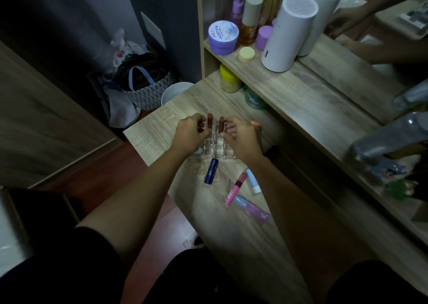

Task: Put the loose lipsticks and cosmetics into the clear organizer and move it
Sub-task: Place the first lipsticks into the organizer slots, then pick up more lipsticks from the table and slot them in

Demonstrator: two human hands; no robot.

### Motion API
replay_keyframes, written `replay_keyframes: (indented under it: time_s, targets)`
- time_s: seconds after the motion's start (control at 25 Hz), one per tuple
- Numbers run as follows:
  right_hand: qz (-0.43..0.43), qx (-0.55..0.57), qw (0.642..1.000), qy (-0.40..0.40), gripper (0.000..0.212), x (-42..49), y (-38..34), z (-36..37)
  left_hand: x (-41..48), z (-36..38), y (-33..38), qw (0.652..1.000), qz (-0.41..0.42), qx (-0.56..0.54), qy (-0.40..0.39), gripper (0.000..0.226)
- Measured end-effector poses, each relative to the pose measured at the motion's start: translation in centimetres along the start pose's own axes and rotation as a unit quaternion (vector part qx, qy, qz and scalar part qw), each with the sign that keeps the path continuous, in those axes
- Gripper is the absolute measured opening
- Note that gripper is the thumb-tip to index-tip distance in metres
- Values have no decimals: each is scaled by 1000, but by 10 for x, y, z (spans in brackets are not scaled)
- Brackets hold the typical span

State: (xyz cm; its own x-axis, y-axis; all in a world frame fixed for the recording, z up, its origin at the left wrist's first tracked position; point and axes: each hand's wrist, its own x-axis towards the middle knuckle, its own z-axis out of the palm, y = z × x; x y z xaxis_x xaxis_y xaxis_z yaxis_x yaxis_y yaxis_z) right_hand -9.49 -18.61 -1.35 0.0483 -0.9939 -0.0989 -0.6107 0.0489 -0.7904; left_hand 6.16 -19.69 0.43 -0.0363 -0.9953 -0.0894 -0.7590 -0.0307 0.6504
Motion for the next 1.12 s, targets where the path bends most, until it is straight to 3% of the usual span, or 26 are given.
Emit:
replay_keyframes:
  time_s: [0.32,0.6,0.8,1.0,1.12]
  targets:
    - [-54,-24,998,32,33,-39,1,-35,-37,-4,13,986,-64,-132,85,33]
    - [-16,-18,997,72,23,-101,39,-60,-101,31,33,987,-42,-152,6,26]
    - [18,-43,995,92,22,-139,72,-70,-140,66,46,995,12,-93,-45,21]
    - [24,-122,991,46,29,-147,97,-80,-165,95,40,985,91,54,-133,36]
    - [37,-142,989,27,32,-136,102,-82,-164,103,31,961,139,194,-140,38]
